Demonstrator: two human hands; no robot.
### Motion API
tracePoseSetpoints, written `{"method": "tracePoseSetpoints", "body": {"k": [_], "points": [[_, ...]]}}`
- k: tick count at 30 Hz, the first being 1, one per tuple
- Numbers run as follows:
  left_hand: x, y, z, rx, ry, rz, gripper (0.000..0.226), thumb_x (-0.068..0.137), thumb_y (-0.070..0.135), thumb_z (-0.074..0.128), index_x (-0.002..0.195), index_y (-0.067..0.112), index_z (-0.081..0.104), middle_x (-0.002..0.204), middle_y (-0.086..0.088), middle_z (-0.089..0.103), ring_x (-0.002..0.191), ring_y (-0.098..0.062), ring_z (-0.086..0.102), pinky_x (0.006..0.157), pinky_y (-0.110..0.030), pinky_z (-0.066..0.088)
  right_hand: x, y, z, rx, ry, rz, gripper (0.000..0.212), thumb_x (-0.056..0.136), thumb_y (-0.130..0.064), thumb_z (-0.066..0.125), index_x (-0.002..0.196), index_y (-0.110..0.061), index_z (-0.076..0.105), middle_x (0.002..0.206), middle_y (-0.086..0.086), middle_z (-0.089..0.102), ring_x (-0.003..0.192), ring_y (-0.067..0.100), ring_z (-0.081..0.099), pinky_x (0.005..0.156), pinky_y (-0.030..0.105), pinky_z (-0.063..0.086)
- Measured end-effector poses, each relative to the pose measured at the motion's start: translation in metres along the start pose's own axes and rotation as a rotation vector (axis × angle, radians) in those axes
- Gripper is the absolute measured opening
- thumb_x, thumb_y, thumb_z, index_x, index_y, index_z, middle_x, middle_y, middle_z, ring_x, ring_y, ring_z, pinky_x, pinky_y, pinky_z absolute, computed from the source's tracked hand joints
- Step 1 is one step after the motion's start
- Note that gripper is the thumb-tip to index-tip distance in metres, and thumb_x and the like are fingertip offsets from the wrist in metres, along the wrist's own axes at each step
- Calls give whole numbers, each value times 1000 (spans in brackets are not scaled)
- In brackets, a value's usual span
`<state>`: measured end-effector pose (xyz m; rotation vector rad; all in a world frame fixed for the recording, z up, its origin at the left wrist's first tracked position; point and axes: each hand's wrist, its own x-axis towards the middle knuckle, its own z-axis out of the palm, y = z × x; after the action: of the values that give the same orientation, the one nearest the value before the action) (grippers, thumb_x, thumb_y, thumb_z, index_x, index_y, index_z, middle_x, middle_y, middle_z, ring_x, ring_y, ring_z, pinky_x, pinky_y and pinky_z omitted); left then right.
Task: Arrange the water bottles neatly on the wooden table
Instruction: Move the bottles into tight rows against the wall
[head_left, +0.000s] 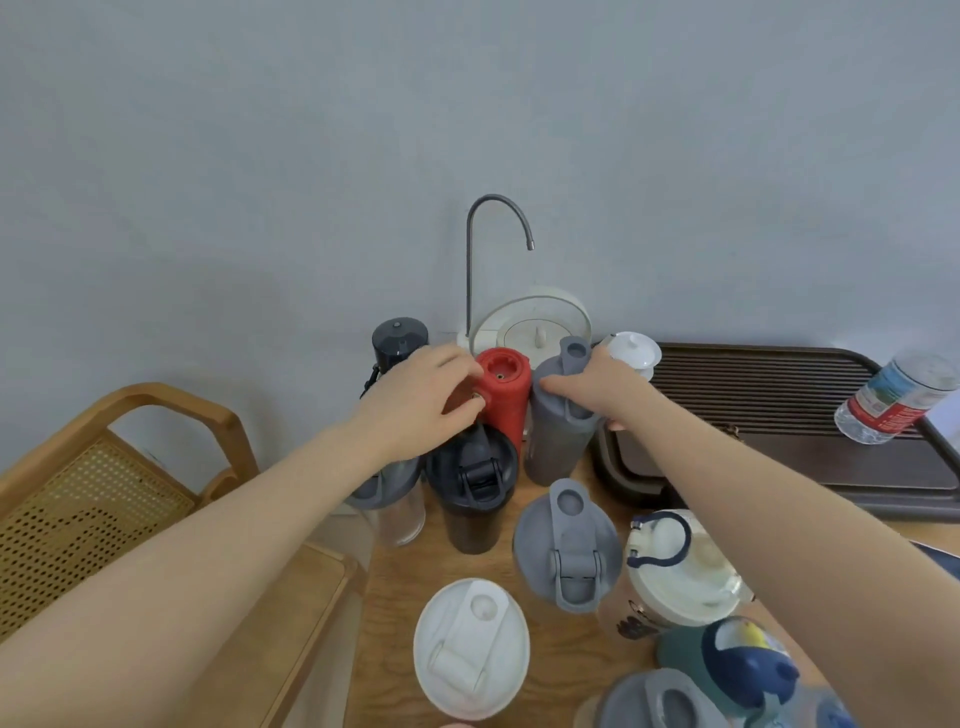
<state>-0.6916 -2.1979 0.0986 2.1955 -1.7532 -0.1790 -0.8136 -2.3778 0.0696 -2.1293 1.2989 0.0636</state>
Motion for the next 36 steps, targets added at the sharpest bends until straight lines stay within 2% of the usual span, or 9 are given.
{"method": "tracePoseSetpoints", "body": {"k": [2, 5, 8, 10, 13, 19, 28, 33, 36], "points": [[-18, 0, -7, 73, 38, 113, 47, 82, 44, 43, 114, 12, 59, 119, -6, 61, 111, -26, 54, 91, -37, 43, -4, -4, -3, -3, -39, 41, 72, 73, -51, 64, 118, 1, 44, 94, 12, 59, 90, 28, 58, 81, 38, 50], [-38, 6, -9, 88, -28, 20, 55, 82, 48, 55, 128, 19, 47, 133, -1, 49, 122, -21, 44, 98, -34, 38, -21, -9, -10, -215, 35, 36, 104, 62, -77, 55, 126, 3, 39, 104, 17, 59, 97, 31, 57, 84, 39, 48], [-51, 10, 12, 167, -185, -65, 77, 79, 58, 56, 141, 22, 27, 147, -2, 32, 131, -22, 33, 105, -36, 34, -58, -9, -19, -219, 165, -270, 90, 73, -63, 60, 136, -5, 31, 128, 18, 50, 115, 33, 51, 94, 42, 43], [-54, 15, 30, 188, -217, -117, 86, 77, 62, 55, 144, 24, 17, 152, -9, 21, 133, -28, 31, 105, -39, 35, -94, -11, -27, -224, -8, -501, 73, 79, -47, 65, 137, -16, 33, 131, 9, 49, 108, 21, 50, 90, 32, 41], [-48, 21, 53, 252, -204, -160, 95, 75, 65, 55, 145, 28, 4, 155, -18, 2, 131, -38, 34, 104, -44, 36, -133, -9, -19, -637, -297, -588, 76, 75, -54, 65, 137, -29, 32, 139, -5, 37, 112, 17, 50, 88, 31, 44], [-39, 16, 64, 262, -127, -128, 86, 78, 55, 59, 143, 24, 12, 151, -22, 9, 120, -39, 45, 99, -43, 39, -142, 12, 25, -1035, -227, -523, 102, 63, -68, 66, 142, -20, 23, 147, 7, 24, 116, 29, 49, 87, 39, 48], [-39, 1, 47, 137, -226, 96, 83, 74, 42, 67, 141, 26, 20, 152, -12, 10, 118, -30, 47, 92, -34, 47, -125, 12, 35, -961, -5, -474, 81, 70, -48, 69, 133, -16, 30, 141, 13, 28, 106, 33, 48, 80, 37, 46], [-36, 1, 36, 40, -195, 79, 89, 75, 66, 54, 145, 28, 14, 156, -3, 11, 139, -25, 20, 111, -41, 27, -119, 10, 21, -959, -25, -479, 96, 65, -68, 64, 139, -20, 26, 151, 13, 19, 117, 36, 48, 92, 42, 44], [-19, 2, 15, -61, -29, 88, 77, 79, 63, 43, 142, 23, 26, 150, -3, 26, 136, -22, 27, 108, -40, 29, -109, 2, -6, -679, 93, -435, 82, 69, -73, 53, 131, -20, 40, 141, 7, 39, 114, 30, 52, 88, 40, 44]]}}
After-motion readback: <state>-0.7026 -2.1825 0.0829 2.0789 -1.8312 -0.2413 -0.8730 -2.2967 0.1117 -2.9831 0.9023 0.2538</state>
